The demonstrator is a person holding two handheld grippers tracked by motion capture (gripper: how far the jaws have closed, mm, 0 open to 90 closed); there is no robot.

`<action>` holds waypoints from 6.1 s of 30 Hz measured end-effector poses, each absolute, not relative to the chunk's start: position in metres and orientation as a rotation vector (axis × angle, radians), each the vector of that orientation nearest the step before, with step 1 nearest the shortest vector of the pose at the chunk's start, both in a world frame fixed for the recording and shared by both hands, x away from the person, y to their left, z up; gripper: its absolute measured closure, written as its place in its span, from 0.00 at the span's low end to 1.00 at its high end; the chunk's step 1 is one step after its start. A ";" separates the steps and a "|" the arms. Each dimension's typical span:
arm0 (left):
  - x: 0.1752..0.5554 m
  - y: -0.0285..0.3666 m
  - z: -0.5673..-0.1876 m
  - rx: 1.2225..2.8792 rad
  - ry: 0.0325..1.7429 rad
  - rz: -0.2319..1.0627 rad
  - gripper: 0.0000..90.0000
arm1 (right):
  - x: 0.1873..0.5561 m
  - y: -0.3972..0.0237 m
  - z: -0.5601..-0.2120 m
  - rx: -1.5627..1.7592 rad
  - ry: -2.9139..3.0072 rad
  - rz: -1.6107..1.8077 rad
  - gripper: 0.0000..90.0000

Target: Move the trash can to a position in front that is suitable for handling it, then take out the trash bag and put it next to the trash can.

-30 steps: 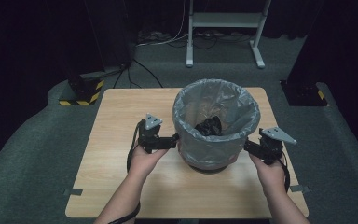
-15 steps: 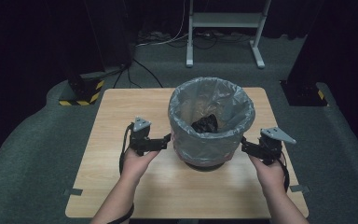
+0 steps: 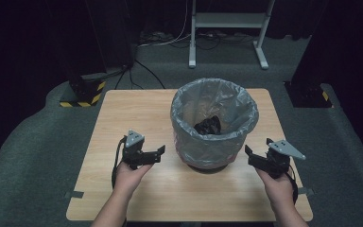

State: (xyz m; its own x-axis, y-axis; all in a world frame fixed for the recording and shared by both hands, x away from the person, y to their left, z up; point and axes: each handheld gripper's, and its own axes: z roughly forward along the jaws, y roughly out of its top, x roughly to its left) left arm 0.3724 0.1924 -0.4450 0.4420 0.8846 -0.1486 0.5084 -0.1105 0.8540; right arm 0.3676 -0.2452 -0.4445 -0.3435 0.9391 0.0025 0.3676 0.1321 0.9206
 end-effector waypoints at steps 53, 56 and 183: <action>0.337 0.175 -0.346 1.375 0.912 0.684 0.22 | 0.330 -0.250 -0.361 1.026 1.546 1.449 0.15; 0.342 0.168 -0.337 1.371 0.897 0.691 0.23 | 0.332 -0.247 -0.354 1.012 1.538 1.468 0.15; 0.357 0.137 -0.310 1.412 0.924 0.526 0.99 | 0.320 -0.030 -0.320 0.654 1.757 1.306 1.00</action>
